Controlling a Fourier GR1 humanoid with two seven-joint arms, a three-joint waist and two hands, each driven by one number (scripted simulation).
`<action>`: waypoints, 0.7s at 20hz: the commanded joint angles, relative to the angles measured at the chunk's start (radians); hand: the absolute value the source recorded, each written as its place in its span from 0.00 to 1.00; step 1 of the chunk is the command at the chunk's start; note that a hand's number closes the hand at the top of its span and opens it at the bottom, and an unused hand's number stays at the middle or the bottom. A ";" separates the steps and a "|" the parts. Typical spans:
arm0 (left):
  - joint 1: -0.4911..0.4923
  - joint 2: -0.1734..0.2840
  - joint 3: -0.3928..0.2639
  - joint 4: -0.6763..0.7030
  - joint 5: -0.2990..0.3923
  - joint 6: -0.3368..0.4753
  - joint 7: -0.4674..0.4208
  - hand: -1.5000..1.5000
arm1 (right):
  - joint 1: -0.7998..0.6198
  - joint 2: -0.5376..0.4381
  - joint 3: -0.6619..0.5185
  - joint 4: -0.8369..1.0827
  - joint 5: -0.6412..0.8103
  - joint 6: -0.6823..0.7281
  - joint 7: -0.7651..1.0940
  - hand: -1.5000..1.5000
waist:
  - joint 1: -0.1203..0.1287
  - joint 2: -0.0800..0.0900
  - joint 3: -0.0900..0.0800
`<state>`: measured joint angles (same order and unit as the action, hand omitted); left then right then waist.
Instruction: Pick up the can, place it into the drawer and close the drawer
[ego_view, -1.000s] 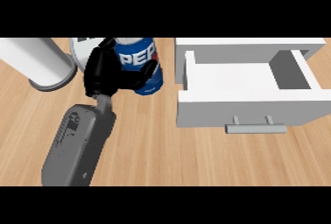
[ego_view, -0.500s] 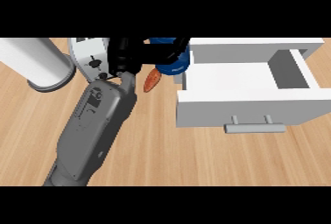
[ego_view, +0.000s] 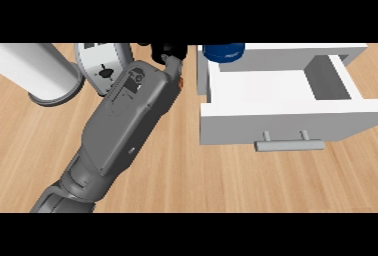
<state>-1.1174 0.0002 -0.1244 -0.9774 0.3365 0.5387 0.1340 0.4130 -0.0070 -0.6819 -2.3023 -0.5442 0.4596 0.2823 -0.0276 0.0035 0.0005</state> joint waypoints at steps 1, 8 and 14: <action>-0.109 0.000 -0.057 0.079 0.066 0.081 -0.007 1.00 | 0.016 0.007 0.062 0.000 0.024 -0.033 -0.031 0.00 | -0.009 0.000 0.000; -0.183 0.000 -0.074 0.274 0.177 0.051 -0.126 1.00 | -0.021 -0.012 0.003 0.008 -0.024 -0.001 0.003 0.00 | -0.020 0.003 0.000; -0.248 0.000 -0.168 0.357 0.293 0.084 -0.157 1.00 | -0.036 -0.032 0.002 0.056 0.000 0.019 -0.020 0.00 | -0.034 0.007 0.001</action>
<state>-1.3154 0.0000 -0.2585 -0.6942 0.5649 0.6134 0.0036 0.3947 -0.0224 -0.6745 -2.2769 -0.5343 0.4612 0.2686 -0.0522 0.0076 0.0011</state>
